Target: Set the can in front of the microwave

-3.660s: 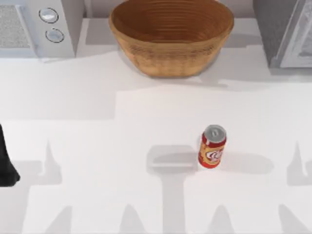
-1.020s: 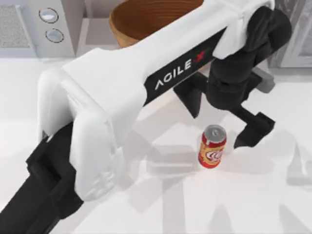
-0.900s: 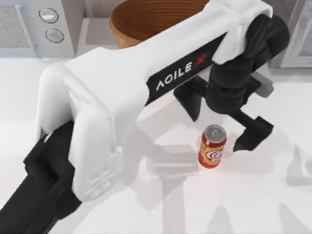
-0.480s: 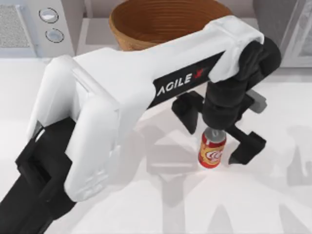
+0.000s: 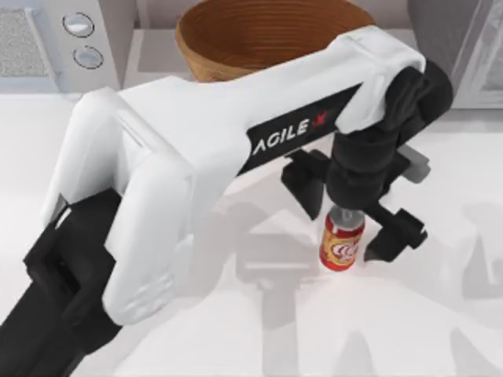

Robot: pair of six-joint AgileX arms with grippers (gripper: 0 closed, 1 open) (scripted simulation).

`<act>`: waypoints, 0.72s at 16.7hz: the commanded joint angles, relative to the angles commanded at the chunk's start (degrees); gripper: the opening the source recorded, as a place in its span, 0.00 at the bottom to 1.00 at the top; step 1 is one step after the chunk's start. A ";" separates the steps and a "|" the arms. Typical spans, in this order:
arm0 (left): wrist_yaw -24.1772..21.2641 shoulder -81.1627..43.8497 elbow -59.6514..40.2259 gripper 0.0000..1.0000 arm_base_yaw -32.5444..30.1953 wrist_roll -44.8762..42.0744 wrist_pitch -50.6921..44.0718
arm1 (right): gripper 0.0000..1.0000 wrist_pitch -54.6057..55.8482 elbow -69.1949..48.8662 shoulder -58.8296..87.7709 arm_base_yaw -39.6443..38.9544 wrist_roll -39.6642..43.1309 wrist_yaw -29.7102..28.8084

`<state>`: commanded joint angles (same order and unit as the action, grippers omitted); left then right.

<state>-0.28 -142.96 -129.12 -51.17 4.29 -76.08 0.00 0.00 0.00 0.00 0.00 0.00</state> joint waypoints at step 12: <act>0.00 0.00 0.00 0.00 0.00 0.00 0.00 | 1.00 0.00 0.00 0.00 0.00 0.00 0.00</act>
<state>-0.28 -142.96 -129.12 -51.17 4.29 -76.08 0.00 0.00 0.00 0.00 0.00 0.00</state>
